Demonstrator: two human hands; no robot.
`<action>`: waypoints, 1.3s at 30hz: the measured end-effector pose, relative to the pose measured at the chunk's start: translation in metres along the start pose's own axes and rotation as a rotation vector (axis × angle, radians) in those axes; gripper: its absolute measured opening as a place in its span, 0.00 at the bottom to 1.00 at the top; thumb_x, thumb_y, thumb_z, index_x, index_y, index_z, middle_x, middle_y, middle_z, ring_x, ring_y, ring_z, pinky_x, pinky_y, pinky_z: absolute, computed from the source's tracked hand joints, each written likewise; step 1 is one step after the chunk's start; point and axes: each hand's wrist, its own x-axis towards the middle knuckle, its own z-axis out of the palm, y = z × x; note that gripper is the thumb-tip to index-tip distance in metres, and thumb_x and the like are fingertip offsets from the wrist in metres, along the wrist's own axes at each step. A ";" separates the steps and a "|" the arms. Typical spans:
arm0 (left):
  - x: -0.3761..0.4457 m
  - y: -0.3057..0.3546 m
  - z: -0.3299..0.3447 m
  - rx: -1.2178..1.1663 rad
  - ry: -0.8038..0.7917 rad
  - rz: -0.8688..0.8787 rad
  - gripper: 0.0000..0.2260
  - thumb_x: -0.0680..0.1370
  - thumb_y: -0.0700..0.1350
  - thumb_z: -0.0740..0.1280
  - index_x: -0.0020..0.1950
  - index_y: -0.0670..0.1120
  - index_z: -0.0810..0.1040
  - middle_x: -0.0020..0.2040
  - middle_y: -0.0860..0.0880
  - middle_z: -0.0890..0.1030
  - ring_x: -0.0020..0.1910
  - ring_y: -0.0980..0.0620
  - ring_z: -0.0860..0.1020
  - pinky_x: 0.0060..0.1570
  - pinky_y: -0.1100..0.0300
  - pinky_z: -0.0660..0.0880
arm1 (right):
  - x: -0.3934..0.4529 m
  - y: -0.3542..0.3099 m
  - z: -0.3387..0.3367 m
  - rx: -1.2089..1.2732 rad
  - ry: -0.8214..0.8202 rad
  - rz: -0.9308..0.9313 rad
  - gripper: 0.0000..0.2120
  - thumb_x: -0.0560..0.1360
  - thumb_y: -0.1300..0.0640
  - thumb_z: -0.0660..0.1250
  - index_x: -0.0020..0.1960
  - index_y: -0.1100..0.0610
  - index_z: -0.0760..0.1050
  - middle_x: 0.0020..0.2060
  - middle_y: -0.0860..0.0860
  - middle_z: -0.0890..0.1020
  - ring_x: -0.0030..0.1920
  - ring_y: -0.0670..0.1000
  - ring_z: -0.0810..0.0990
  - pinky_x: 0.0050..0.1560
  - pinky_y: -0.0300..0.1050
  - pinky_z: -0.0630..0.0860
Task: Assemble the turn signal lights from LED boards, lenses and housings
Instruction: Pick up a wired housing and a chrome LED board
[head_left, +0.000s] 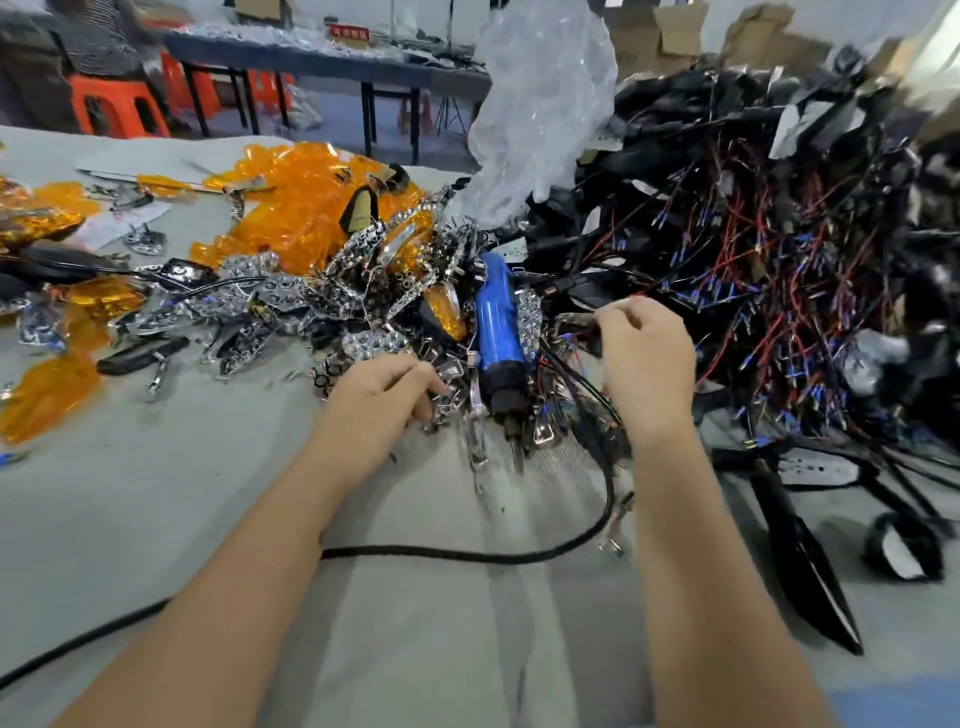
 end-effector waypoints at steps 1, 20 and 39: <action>0.001 0.000 0.001 -0.002 0.010 -0.007 0.14 0.82 0.44 0.61 0.40 0.48 0.82 0.34 0.49 0.81 0.33 0.56 0.76 0.33 0.62 0.73 | 0.011 0.002 -0.002 -0.103 0.071 0.026 0.09 0.78 0.52 0.61 0.51 0.51 0.80 0.55 0.54 0.79 0.59 0.58 0.74 0.59 0.54 0.72; 0.005 -0.007 0.001 -0.111 0.020 -0.080 0.14 0.82 0.45 0.61 0.42 0.49 0.83 0.32 0.53 0.81 0.33 0.60 0.77 0.40 0.61 0.71 | 0.039 0.040 0.001 0.125 0.470 0.167 0.12 0.85 0.55 0.52 0.48 0.54 0.72 0.34 0.43 0.70 0.32 0.44 0.68 0.32 0.43 0.62; 0.015 0.002 -0.011 -0.790 -0.001 -0.285 0.27 0.86 0.55 0.44 0.57 0.40 0.78 0.48 0.43 0.86 0.48 0.48 0.85 0.41 0.61 0.81 | -0.029 -0.036 0.052 0.263 -0.329 -0.494 0.14 0.82 0.62 0.61 0.39 0.66 0.71 0.28 0.52 0.68 0.31 0.45 0.65 0.34 0.42 0.64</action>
